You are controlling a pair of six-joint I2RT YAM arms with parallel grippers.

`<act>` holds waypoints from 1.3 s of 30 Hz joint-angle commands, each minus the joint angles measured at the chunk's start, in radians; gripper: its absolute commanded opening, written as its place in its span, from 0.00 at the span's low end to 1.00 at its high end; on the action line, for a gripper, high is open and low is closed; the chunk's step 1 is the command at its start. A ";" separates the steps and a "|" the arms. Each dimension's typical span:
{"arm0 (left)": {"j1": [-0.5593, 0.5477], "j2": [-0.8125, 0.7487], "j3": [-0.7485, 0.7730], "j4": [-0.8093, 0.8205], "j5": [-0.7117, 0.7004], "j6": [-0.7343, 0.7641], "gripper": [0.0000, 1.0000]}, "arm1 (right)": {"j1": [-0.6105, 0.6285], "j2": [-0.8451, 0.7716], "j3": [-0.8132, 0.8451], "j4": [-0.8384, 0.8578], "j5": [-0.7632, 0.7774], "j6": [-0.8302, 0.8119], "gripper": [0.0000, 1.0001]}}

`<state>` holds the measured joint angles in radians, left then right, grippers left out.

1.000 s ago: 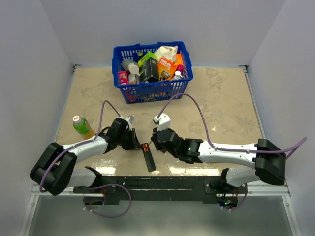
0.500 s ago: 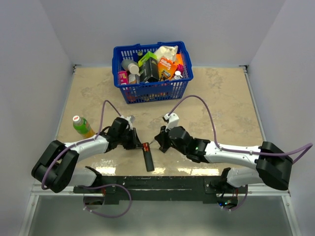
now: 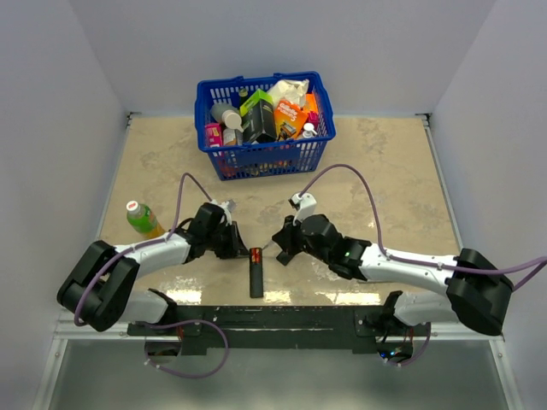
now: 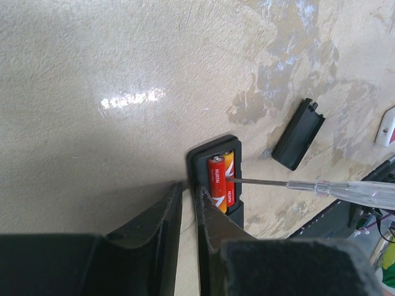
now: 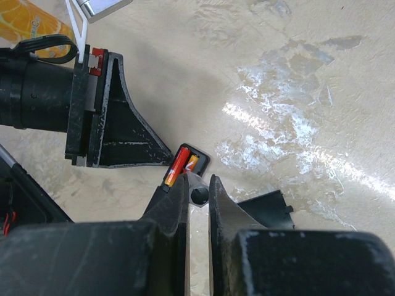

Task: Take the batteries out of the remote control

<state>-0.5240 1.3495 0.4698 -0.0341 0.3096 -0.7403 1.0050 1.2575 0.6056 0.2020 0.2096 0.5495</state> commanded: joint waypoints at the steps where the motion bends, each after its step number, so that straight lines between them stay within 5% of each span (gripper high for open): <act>1: -0.001 0.017 0.015 -0.069 -0.035 0.027 0.20 | -0.025 0.017 -0.010 0.011 -0.021 -0.010 0.00; 19: 0.001 0.048 0.035 -0.093 -0.032 0.056 0.19 | -0.141 0.025 -0.021 0.093 -0.232 0.015 0.00; 39: -0.002 0.034 0.056 -0.167 -0.107 0.096 0.17 | -0.163 0.048 0.027 0.079 -0.277 0.061 0.00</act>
<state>-0.5243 1.3712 0.5236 -0.1261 0.2829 -0.6876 0.8562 1.3090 0.6079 0.2535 -0.0406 0.5938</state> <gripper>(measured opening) 0.170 0.086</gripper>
